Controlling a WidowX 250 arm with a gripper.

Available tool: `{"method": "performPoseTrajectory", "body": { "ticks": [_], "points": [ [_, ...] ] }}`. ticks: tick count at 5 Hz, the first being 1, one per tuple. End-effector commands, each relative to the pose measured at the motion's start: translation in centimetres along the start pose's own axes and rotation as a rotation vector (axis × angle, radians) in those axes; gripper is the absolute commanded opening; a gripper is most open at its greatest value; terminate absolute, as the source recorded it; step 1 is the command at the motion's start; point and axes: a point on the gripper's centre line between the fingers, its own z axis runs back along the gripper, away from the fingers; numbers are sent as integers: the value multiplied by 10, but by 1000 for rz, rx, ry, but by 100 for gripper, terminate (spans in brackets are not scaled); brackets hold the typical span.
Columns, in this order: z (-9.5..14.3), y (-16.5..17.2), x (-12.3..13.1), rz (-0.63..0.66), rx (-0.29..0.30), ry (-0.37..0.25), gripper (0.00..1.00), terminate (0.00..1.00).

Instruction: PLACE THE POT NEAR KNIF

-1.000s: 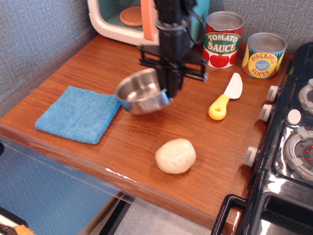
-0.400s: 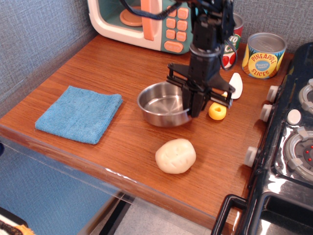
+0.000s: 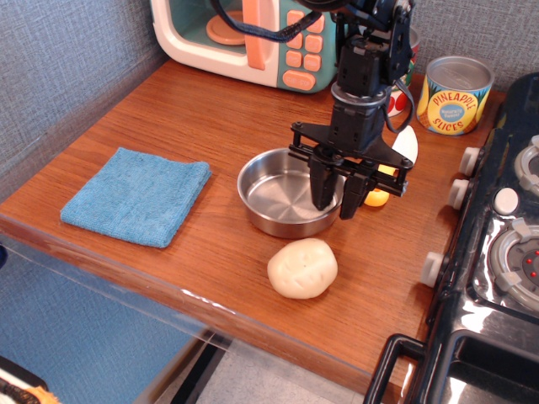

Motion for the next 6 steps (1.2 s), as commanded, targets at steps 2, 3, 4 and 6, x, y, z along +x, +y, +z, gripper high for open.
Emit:
{"method": "performPoseTrajectory", "body": {
  "ticks": [2,3,4,6],
  "points": [
    [72,11,-12,33,-32,-227,100,0],
    [79,19,-18,53,-52,-259,100,0],
    [81,27,-19,47,-69,-238,100,0],
    [81,27,-19,47,-69,-238,100,100]
  ]
}}
